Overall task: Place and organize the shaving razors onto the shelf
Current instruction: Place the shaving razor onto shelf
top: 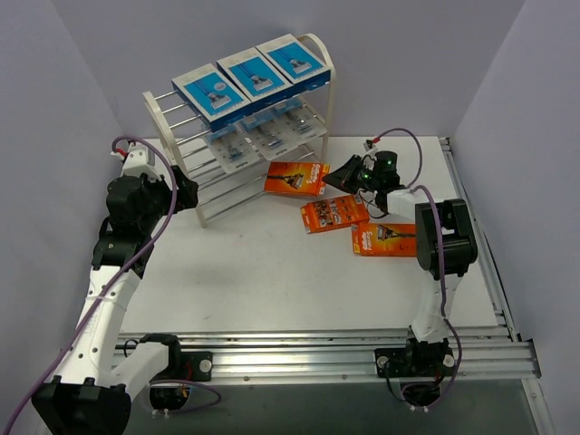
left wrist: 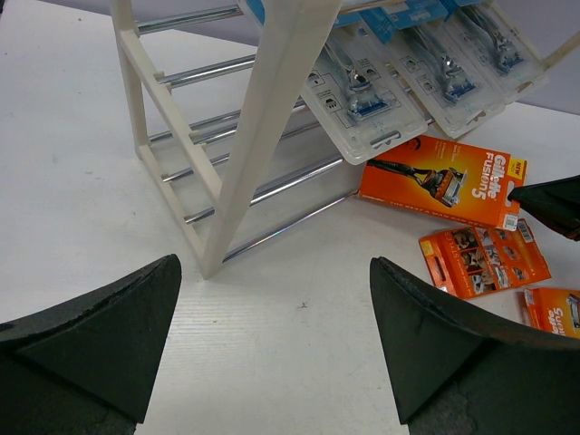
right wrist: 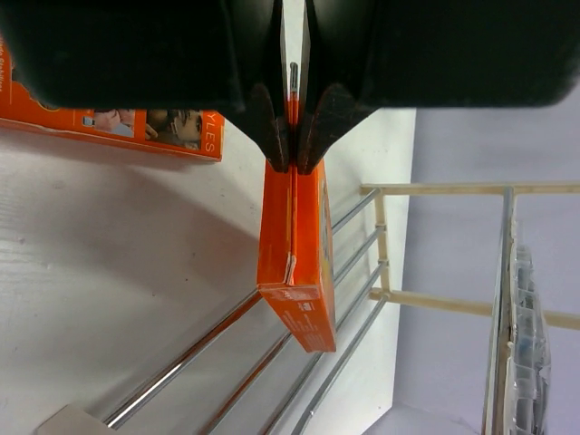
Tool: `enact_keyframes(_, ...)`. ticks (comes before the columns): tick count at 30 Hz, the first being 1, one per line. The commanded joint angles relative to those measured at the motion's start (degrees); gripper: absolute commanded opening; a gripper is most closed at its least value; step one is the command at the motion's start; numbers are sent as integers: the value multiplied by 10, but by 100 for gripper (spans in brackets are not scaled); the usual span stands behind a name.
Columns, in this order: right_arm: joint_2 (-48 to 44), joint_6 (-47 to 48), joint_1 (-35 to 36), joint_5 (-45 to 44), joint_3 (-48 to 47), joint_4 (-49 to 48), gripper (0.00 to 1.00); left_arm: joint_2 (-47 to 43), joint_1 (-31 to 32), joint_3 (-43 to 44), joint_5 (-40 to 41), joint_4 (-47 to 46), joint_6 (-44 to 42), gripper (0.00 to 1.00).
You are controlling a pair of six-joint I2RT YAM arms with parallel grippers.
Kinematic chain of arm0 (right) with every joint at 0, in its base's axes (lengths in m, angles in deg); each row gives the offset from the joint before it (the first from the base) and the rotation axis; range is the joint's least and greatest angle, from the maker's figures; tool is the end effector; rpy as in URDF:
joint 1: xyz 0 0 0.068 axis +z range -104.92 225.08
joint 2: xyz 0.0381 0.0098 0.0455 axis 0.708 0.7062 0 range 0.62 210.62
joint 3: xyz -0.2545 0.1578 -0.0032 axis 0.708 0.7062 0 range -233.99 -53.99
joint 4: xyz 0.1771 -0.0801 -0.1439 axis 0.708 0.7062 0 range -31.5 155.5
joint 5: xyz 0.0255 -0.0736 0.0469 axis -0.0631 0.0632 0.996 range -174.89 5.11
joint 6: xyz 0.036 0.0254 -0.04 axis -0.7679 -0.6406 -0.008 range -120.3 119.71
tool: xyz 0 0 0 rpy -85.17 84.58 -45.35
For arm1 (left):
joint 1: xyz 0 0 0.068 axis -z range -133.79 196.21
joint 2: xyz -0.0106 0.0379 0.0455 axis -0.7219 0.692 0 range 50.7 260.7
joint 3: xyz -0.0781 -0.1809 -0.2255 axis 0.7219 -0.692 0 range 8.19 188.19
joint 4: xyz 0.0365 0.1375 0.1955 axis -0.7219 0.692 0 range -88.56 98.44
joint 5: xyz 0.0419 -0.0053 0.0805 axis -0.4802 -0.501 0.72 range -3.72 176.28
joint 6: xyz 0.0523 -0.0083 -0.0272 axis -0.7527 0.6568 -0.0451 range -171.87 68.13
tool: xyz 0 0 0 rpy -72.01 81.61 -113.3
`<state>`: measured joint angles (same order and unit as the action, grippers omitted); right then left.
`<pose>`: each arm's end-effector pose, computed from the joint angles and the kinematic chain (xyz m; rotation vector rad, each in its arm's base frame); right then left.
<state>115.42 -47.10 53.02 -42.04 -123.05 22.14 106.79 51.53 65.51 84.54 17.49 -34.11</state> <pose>0.4376 0.0911 0.2423 0.0335 1.8865 1.3223 0.1927 -0.0193 0.3900 -0.1780 1.8319 -0.3108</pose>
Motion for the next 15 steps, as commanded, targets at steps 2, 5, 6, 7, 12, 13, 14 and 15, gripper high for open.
enact_keyframes(2,-4,-75,-3,-29,21,-85,0,-2,3,0,5,-28,-4,94)
enact_keyframes(5,-5,-104,-4,-50,34,-104,0,-3,3,0,4,-29,-4,94)
enact_keyframes(6,-5,-109,-3,-56,37,-110,0,-3,4,0,4,-29,-4,94)
enact_keyframes(7,-5,-114,-3,-62,40,-112,0,-3,4,0,5,-29,-4,94)
enact_keyframes(12,-16,-158,-4,-108,68,-137,0,-3,6,0,3,-29,-4,94)
enact_keyframes(13,-17,-167,-3,-119,82,-148,0,-3,6,0,3,-29,-4,94)
enact_keyframes(14,-19,-177,-3,-126,89,-157,0,-4,7,0,3,-29,-4,94)
enact_keyframes(15,-21,-192,-3,-131,95,-172,0,-4,7,1,4,-29,-4,94)
